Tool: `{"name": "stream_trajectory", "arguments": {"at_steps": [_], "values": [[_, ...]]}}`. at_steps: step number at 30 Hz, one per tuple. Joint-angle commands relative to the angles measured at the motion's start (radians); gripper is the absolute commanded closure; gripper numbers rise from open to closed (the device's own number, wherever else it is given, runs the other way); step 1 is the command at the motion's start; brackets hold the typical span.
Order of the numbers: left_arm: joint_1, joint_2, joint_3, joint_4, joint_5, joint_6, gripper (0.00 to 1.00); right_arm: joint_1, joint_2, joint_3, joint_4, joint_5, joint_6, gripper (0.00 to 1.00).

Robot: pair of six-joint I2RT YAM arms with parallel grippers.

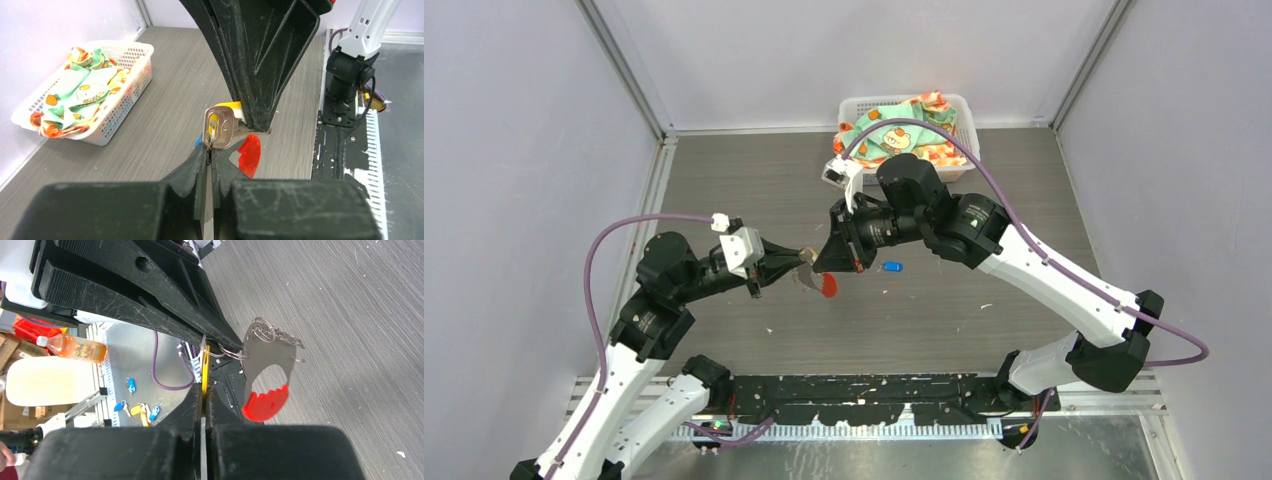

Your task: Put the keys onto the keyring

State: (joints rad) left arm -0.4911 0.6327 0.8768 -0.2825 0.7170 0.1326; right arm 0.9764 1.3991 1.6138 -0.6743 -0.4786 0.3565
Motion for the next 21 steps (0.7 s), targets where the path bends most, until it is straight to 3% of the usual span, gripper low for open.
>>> {"name": "stream_trajectory", "arguments": {"at_steps": [1,12,21], "values": [[-0.004,-0.008,0.029,-0.002,0.011,0.032,0.97,0.008,-0.035,0.046,0.059,-0.002,0.016,0.99],[-0.004,-0.017,0.04,-0.028,-0.026,0.053,1.0,0.006,-0.071,0.042,0.032,0.011,0.01,0.99],[-0.004,-0.014,0.058,-0.073,0.043,0.085,1.0,-0.014,-0.123,0.026,-0.049,0.052,-0.023,0.98]]}}
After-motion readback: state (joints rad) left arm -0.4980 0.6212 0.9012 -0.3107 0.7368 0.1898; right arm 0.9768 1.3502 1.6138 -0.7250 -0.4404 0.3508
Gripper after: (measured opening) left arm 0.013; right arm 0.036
